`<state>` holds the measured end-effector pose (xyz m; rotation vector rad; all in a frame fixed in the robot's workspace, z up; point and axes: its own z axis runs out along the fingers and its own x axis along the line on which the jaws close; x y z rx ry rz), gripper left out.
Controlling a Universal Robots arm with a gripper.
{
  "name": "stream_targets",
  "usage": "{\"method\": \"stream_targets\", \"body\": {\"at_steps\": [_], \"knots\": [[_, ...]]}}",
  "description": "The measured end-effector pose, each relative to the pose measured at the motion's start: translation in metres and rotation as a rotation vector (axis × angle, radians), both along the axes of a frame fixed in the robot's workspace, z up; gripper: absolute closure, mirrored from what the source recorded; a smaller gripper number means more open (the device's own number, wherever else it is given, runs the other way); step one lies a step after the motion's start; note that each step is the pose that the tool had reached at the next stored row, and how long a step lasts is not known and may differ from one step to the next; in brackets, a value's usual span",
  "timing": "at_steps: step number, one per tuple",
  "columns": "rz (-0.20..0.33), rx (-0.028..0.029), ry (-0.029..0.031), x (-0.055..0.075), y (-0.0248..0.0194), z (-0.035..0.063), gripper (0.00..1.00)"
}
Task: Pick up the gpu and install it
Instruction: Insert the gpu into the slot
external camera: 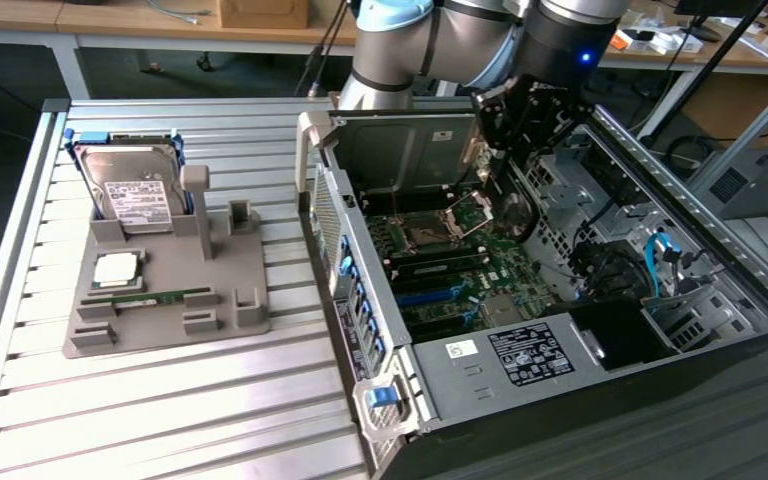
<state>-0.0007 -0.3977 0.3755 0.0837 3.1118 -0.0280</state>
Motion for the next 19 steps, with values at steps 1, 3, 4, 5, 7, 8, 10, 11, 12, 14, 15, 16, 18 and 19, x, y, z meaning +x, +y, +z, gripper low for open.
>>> {"method": "stream_targets", "body": {"at_steps": [1,3,4,5,7,8,10,11,12,14,15,16,18,19], "knots": [[0.007,-0.0001,0.0000,0.0000,0.0000,0.0000,0.73],[0.025,0.0000,0.0000,0.0000,0.0000,0.0000,0.73],[0.034,0.0000,0.0000,0.0000,0.0000,0.0000,0.73],[0.052,0.0000,0.0000,0.0000,0.0000,0.0000,0.73],[0.070,-0.0001,0.0000,0.0000,0.0000,0.0000,0.73],[0.084,-0.0001,0.0001,0.0000,0.0000,0.0000,0.73],[0.102,0.0000,0.0000,0.0000,0.0000,0.0000,0.73],[0.109,-0.0001,0.0001,0.0000,0.0000,0.0001,0.73],[0.123,0.0000,0.0000,0.0000,0.0000,0.0000,0.73],[0.138,-0.0001,0.0000,0.0000,0.0000,0.0001,0.73],[0.145,0.0000,0.0000,0.0000,0.0000,0.0000,0.73],[0.151,0.0000,0.0000,0.0000,0.0000,0.0000,0.73],[0.161,-0.0001,0.0000,0.0000,0.0000,0.0000,0.73],[0.171,0.0000,0.0000,0.0000,0.0000,0.0000,0.73]]}}
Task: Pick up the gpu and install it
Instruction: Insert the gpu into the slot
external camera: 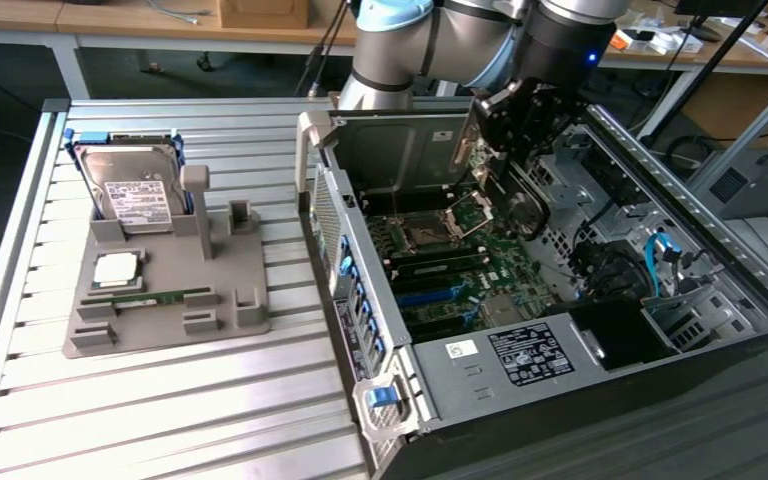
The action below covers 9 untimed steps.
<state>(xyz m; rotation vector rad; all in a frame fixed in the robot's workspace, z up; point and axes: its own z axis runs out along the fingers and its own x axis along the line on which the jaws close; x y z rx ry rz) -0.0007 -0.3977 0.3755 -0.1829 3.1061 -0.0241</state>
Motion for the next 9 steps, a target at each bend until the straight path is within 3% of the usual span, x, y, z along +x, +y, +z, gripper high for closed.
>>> {"method": "stream_targets", "body": {"at_steps": [9], "knots": [[0.049,0.0000,0.0000,0.0000,0.0000,0.0000,0.73]]}}
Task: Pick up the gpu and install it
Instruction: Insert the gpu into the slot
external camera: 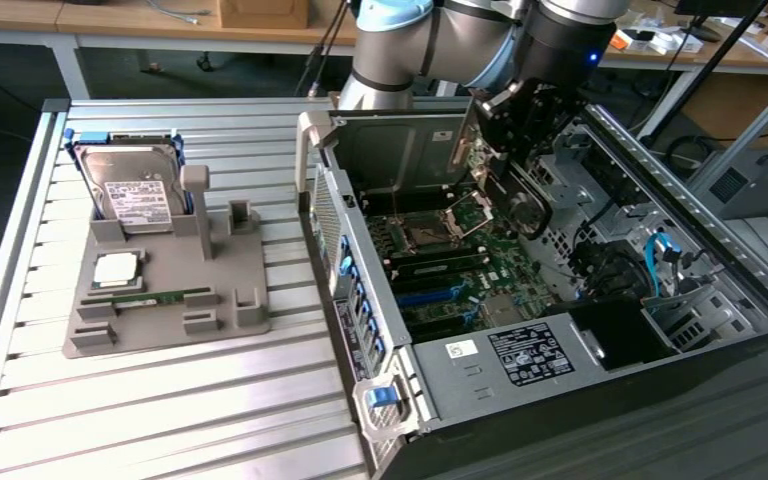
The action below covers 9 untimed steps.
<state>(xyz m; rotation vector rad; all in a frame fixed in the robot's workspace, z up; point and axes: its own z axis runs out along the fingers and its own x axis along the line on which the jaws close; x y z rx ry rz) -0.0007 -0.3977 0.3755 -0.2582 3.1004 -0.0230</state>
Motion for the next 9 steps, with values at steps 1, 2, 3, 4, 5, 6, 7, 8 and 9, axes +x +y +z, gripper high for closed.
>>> {"method": "stream_targets", "body": {"at_steps": [1,2,3,4,5,6,7,8,9], "knots": [[0.005,0.0000,0.0000,0.0000,0.0000,0.0000,0.73],[0.009,0.0000,0.0000,0.0000,0.0000,0.0000,0.73],[0.013,0.0000,0.0000,0.0000,0.0000,0.0000,0.73],[0.016,0.0000,0.0000,0.0000,0.0000,0.0000,0.73],[0.019,0.0000,0.0000,0.0000,0.0000,0.0000,0.73],[0.022,0.0000,0.0000,0.0000,0.0000,0.0000,0.73],[0.026,0.0000,0.0000,0.0000,0.0000,0.0000,0.73],[0.029,0.0000,0.0000,0.0000,0.0000,0.0000,0.73],[0.034,0.0000,0.0000,0.0000,0.0000,0.0000,0.73]]}}
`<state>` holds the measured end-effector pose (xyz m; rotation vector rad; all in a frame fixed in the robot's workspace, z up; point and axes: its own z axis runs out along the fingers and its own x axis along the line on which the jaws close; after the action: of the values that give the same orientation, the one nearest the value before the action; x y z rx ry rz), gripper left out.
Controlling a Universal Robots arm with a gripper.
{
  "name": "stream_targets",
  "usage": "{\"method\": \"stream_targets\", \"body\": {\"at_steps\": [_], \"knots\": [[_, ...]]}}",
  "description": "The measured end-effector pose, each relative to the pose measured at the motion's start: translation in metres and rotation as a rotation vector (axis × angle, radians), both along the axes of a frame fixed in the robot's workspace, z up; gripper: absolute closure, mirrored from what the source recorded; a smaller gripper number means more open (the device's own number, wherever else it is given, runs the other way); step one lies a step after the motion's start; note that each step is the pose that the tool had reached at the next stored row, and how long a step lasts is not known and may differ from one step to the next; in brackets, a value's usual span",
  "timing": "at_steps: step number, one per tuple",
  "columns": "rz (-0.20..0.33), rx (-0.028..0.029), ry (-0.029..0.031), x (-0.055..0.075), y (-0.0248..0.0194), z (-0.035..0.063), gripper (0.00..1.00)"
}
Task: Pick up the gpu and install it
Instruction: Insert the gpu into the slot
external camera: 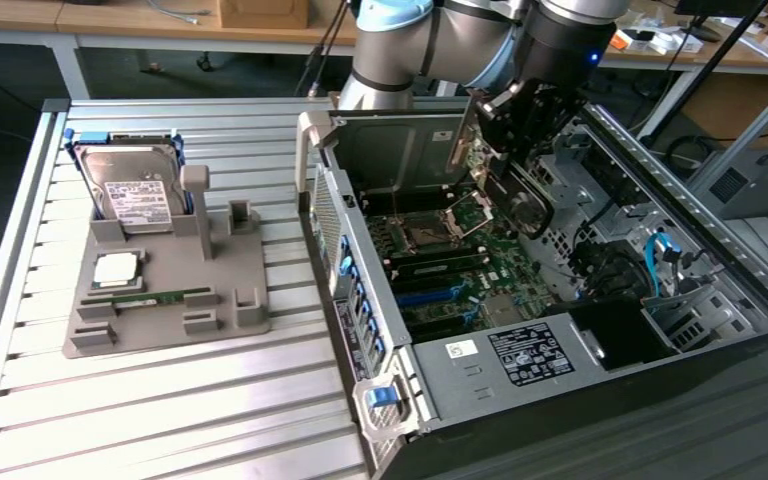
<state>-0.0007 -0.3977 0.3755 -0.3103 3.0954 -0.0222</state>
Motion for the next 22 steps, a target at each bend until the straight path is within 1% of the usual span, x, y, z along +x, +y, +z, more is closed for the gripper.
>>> {"method": "stream_targets", "body": {"at_steps": [22], "knots": [[0.096,0.0000,0.0000,0.0000,0.0000,0.0000,0.73]]}}
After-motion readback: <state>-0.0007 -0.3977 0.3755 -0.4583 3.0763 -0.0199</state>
